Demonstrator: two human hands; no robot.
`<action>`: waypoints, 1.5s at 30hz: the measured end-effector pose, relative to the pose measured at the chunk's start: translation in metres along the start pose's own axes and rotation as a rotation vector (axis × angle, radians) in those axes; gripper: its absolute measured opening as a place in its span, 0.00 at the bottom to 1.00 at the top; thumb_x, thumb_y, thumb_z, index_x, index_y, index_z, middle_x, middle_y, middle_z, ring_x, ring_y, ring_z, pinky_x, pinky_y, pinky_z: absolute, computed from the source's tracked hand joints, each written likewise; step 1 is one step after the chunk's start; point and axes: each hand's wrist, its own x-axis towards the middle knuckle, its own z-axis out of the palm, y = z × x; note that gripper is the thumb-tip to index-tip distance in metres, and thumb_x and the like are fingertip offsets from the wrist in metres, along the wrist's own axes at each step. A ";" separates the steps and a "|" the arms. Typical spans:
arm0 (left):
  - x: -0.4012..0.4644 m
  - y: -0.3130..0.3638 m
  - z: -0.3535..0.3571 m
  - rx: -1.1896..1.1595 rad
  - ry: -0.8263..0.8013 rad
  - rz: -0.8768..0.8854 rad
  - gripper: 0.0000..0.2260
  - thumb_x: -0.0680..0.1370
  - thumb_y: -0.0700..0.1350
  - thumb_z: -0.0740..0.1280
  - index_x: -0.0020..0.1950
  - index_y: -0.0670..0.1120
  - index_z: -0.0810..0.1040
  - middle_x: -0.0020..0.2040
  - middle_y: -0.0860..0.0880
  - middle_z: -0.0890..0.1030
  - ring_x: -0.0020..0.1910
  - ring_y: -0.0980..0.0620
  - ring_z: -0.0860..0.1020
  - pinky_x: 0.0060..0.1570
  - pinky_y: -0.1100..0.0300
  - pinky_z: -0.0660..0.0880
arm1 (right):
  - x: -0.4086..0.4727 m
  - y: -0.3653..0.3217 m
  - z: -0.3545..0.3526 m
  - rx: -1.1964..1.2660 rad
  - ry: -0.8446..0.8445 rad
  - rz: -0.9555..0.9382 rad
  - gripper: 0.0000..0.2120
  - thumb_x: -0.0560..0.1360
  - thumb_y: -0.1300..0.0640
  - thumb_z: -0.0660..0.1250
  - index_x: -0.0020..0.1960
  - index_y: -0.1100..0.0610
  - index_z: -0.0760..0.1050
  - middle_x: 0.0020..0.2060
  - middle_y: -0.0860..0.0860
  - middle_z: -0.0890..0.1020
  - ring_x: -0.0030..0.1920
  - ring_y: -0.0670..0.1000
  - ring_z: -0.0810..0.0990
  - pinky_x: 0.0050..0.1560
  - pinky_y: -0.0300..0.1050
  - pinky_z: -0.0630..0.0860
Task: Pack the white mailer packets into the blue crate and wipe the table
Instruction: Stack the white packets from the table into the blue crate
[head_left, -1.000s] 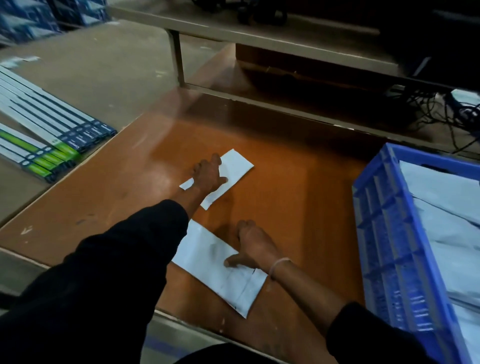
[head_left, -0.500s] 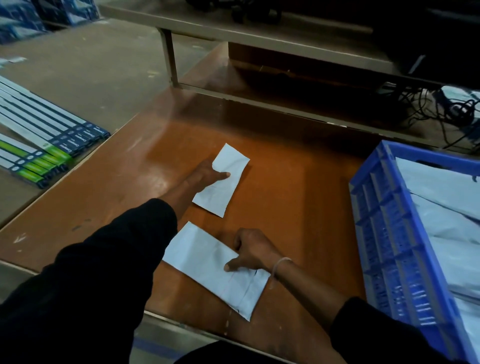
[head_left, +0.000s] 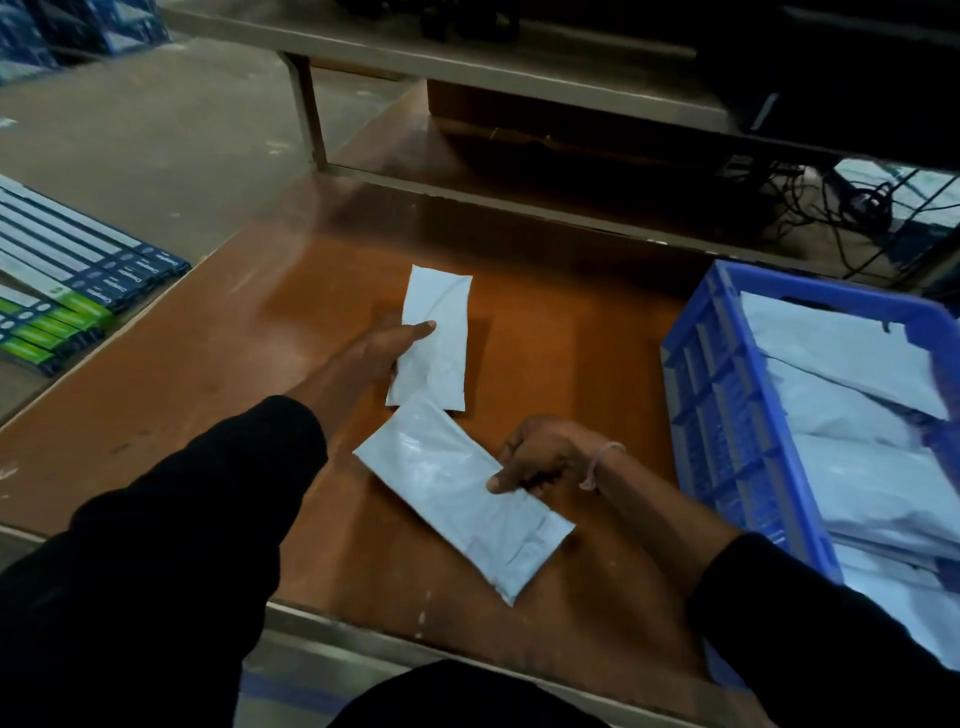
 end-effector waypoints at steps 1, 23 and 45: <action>0.023 -0.010 -0.003 -0.045 -0.020 -0.001 0.29 0.65 0.73 0.75 0.63 0.65 0.78 0.59 0.61 0.84 0.54 0.52 0.86 0.48 0.47 0.83 | -0.008 0.003 -0.011 -0.003 0.012 -0.007 0.12 0.67 0.57 0.81 0.44 0.63 0.81 0.30 0.56 0.78 0.24 0.49 0.72 0.27 0.39 0.70; -0.101 0.115 0.228 -0.210 -0.365 0.380 0.33 0.75 0.58 0.72 0.75 0.43 0.69 0.67 0.41 0.80 0.64 0.41 0.81 0.62 0.44 0.79 | -0.141 0.070 -0.161 0.758 0.565 -0.215 0.13 0.71 0.66 0.75 0.52 0.71 0.79 0.49 0.63 0.84 0.43 0.56 0.86 0.37 0.45 0.83; -0.184 0.200 0.420 0.811 -0.657 0.733 0.17 0.71 0.49 0.81 0.56 0.46 0.84 0.52 0.50 0.87 0.51 0.49 0.86 0.53 0.47 0.83 | -0.347 0.233 -0.233 -0.717 0.742 -0.249 0.27 0.64 0.41 0.79 0.58 0.48 0.76 0.52 0.50 0.80 0.52 0.53 0.77 0.53 0.50 0.75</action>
